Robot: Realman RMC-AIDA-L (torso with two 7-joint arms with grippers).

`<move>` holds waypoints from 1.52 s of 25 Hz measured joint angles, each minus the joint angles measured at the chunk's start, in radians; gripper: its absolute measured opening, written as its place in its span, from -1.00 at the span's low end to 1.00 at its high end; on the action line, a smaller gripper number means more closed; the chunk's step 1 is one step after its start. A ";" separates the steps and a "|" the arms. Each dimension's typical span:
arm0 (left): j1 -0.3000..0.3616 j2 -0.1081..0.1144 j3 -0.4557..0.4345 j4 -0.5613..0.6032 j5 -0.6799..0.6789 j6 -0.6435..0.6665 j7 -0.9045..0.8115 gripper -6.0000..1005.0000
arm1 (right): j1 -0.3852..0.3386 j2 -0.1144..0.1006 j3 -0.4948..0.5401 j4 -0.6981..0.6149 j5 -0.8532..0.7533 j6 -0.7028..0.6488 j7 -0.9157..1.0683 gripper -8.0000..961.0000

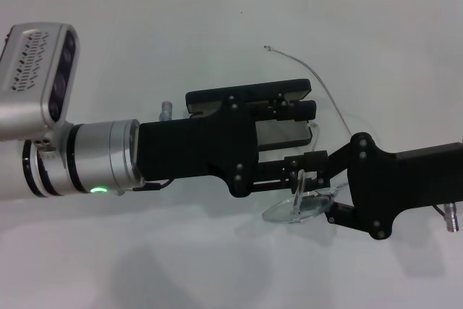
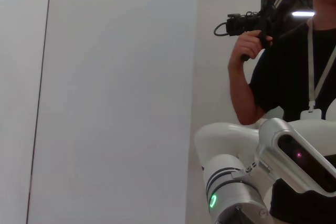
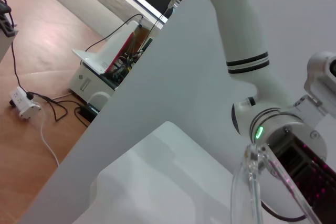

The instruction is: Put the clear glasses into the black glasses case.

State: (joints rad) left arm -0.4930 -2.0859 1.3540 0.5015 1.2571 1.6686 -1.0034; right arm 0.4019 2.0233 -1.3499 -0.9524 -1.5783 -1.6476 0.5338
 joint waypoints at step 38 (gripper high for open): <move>0.009 0.045 -0.055 -0.030 0.022 -0.088 -0.075 0.22 | -0.051 -0.004 0.014 0.000 0.061 -0.194 -0.119 -0.72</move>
State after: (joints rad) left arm -0.4839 -2.0405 1.2992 0.4718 1.2794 1.5810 -1.0782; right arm 0.3514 2.0192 -1.3360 -0.9520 -1.5171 -1.8418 0.4151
